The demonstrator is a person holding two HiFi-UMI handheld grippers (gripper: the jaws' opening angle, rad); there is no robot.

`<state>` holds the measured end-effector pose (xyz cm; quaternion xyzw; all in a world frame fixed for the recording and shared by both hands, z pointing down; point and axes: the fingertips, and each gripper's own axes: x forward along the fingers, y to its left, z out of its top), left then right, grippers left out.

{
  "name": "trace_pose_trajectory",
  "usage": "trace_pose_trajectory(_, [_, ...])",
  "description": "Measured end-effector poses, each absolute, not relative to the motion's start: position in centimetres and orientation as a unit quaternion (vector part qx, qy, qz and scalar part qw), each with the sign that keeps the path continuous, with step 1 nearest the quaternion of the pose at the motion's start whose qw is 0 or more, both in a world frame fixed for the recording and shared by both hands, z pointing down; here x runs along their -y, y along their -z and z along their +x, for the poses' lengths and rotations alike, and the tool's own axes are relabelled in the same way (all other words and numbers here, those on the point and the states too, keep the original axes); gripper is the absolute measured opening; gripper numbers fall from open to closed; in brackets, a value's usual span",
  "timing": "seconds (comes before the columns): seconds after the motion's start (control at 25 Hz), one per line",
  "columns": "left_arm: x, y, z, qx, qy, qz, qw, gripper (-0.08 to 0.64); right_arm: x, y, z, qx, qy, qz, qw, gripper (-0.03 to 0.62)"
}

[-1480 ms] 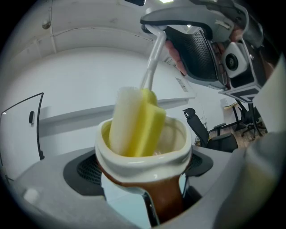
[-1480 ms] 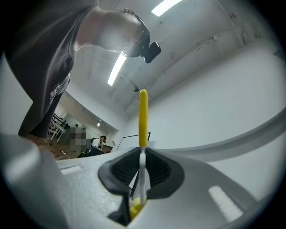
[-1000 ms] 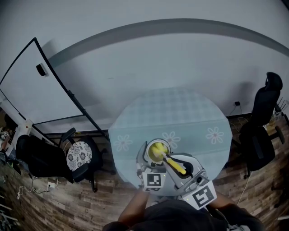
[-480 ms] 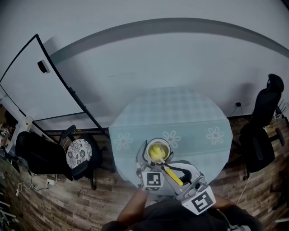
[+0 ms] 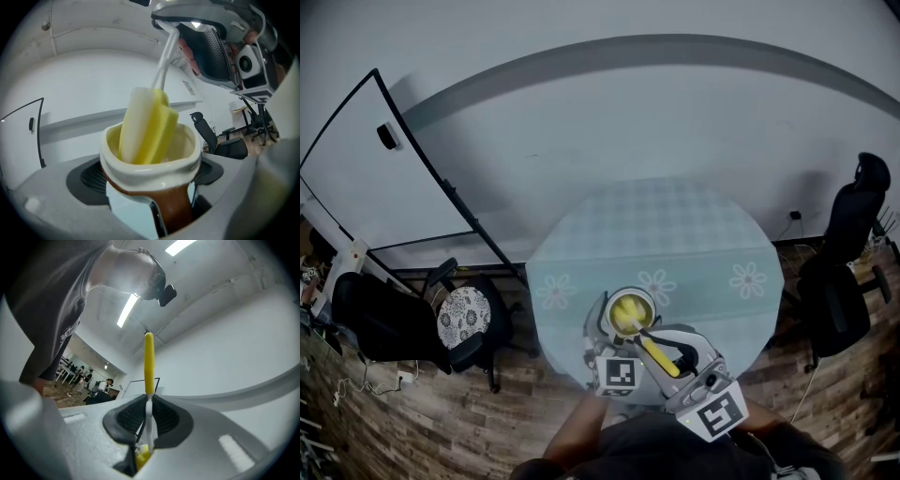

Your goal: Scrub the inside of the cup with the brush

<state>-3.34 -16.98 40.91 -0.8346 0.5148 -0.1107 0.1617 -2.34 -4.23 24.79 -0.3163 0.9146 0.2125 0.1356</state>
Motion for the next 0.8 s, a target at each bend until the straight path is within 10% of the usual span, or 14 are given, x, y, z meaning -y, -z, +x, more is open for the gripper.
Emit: trace_pose_trajectory(0.8, [19.7, -43.6, -4.8, -0.527, 0.113, -0.835, 0.11, 0.537, 4.7, -24.9, -1.9, -0.91, -0.209, -0.329, 0.143, 0.037])
